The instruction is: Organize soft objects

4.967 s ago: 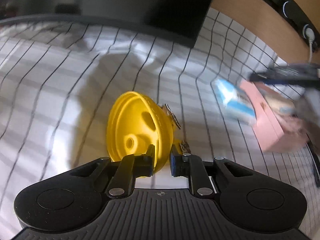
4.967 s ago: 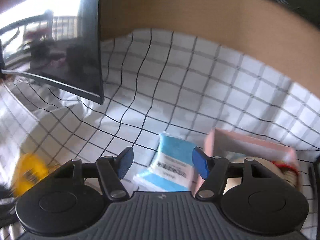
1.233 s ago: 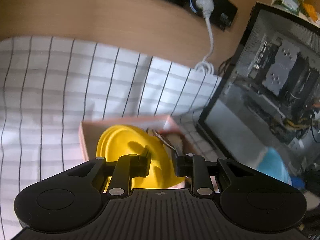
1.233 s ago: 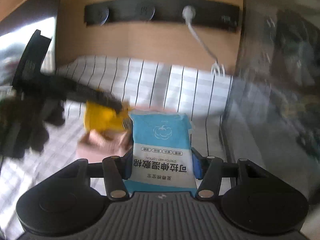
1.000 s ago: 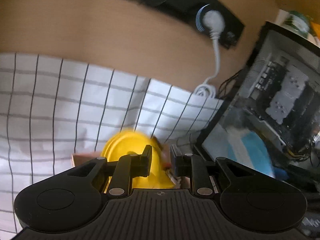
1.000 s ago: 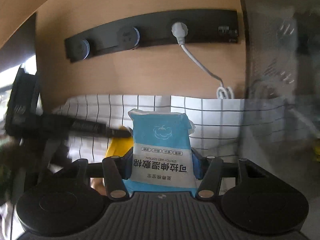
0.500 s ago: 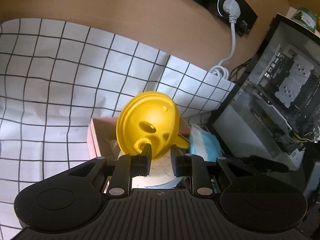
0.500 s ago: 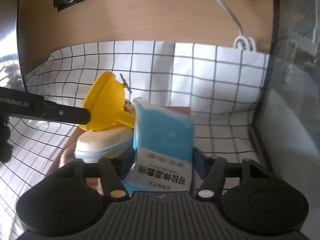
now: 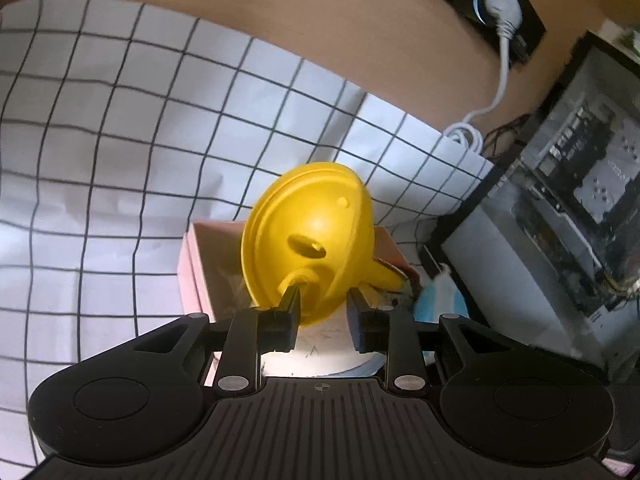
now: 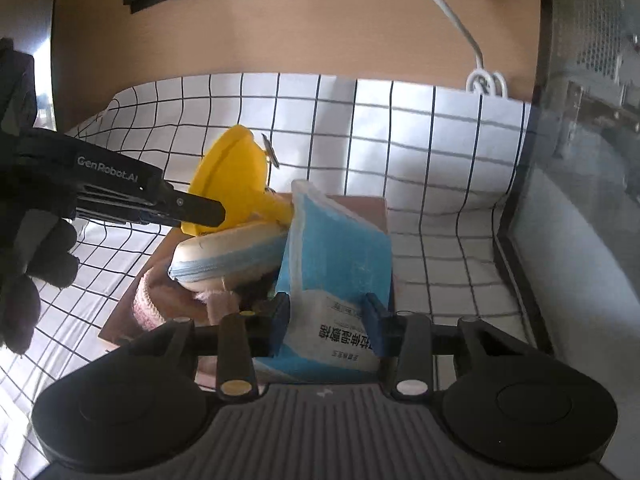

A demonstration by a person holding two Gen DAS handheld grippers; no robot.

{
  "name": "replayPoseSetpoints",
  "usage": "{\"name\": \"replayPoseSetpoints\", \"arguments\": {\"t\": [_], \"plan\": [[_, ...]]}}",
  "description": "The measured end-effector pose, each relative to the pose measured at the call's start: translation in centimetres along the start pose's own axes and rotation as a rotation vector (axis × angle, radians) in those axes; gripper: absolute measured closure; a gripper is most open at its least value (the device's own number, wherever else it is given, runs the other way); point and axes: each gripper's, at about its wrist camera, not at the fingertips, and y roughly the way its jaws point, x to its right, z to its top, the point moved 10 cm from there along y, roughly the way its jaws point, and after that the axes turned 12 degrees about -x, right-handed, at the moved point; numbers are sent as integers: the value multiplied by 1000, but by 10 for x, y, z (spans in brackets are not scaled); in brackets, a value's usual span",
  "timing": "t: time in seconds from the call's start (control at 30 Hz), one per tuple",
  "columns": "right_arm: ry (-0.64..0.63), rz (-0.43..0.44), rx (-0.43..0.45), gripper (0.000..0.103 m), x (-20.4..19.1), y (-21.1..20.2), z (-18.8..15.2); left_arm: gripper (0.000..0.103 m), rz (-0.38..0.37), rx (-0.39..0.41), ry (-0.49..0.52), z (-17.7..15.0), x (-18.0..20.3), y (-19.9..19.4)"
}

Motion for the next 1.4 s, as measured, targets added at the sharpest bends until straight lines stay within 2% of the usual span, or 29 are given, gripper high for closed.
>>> {"name": "replayPoseSetpoints", "arguments": {"t": [0.27,0.4,0.5,0.6,0.8,0.83,0.97,1.03,1.13,1.23,1.3,1.37,1.4], "plan": [[-33,-3,-17,62,2,11,3,71,54,-9,-53,2,-16,7],[-54,-16,-24,55,0,6,0,76,80,-11,-38,1,-12,3],[-32,3,-26,51,2,-2,-5,76,106,17,-3,-3,-5,-8],[-26,-14,-5,48,3,-16,-10,76,129,18,48,-13,6,-21],[23,-31,-14,43,-2,-38,-28,76,158,9,103,-55,26,-47],[34,-36,-18,40,-3,-41,-33,76,170,4,105,-65,28,-51],[84,-64,-44,30,-13,-52,-58,76,293,-24,59,-107,22,-61],[94,-87,-68,29,-17,-54,-73,76,308,-13,36,-130,22,-66],[99,-104,-115,26,-20,-50,-96,76,349,-7,24,-166,27,-68],[79,-63,-161,25,-22,-38,-113,75,395,-19,18,-195,27,-58],[46,-45,-194,25,-24,-26,-123,76,442,-16,-24,-206,22,-53],[24,-27,-222,17,-28,-15,-131,75,460,39,-39,-211,21,-50],[-1,-32,-192,15,-30,-14,-131,75,479,59,-22,-212,23,-48]]}}
